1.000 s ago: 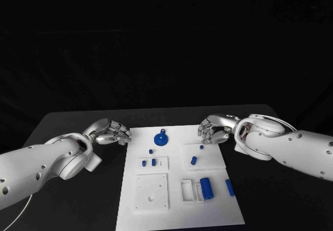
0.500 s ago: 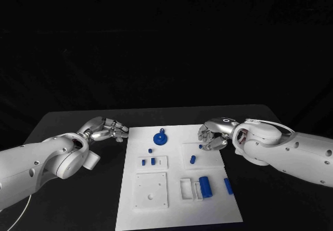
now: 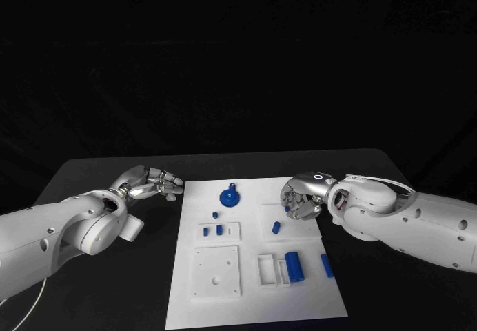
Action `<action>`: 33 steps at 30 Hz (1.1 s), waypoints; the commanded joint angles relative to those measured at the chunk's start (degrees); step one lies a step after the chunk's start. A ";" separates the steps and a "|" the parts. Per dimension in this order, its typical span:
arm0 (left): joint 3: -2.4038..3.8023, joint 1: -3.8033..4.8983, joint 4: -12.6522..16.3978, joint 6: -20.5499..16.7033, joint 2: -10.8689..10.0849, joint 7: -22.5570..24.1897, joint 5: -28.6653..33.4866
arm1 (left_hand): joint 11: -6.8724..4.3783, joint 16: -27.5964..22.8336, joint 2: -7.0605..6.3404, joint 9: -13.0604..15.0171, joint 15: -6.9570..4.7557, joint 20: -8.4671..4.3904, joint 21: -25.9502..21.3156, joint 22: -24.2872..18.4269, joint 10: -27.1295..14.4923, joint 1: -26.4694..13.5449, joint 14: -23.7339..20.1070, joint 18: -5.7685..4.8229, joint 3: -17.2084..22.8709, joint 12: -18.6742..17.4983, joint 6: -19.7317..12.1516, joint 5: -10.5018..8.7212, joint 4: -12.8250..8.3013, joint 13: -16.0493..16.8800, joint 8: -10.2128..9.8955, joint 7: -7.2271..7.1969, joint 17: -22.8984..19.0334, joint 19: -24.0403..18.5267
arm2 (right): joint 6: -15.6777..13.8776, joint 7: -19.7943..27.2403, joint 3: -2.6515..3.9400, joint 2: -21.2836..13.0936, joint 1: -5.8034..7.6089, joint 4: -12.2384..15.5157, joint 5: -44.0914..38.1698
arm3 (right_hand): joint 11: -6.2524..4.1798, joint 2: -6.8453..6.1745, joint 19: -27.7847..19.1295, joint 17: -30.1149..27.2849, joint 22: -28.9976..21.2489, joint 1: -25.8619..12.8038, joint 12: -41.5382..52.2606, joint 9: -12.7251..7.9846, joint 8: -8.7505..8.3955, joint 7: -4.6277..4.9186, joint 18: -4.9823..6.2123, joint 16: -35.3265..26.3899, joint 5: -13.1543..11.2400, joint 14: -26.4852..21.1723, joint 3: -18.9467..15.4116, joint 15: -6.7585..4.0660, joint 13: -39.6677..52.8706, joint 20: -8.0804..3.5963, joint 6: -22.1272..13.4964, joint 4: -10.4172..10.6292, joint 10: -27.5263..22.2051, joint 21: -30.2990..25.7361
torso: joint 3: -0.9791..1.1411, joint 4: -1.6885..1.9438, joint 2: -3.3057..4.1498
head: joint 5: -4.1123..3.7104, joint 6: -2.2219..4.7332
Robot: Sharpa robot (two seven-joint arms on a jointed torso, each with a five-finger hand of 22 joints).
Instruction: Assemble the parts on the task board
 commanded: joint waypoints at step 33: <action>0.01 0.05 0.08 0.59 -0.05 0.15 0.10 | 0.54 -1.45 0.12 -0.16 0.13 0.05 -0.62 0.48 -0.67 -0.66 0.63 -0.50 -0.47 -1.12 -0.88 1.48 0.18 -0.10 -0.18 0.16 1.55 0.51 | 3.31 -3.85 -0.94 2.49 -1.81 -0.31 -8.62 | -0.99 0.28 2.09 3.13 1.92 2.97 -2.67 0.28 0.91 -1.41 0.79 -0.22 -5.42 2.23 11.12 -0.98 5.32 -0.72 4.25 1.61 3.29 1.11 | 0.09 -0.06 -0.01 | -0.03 -0.83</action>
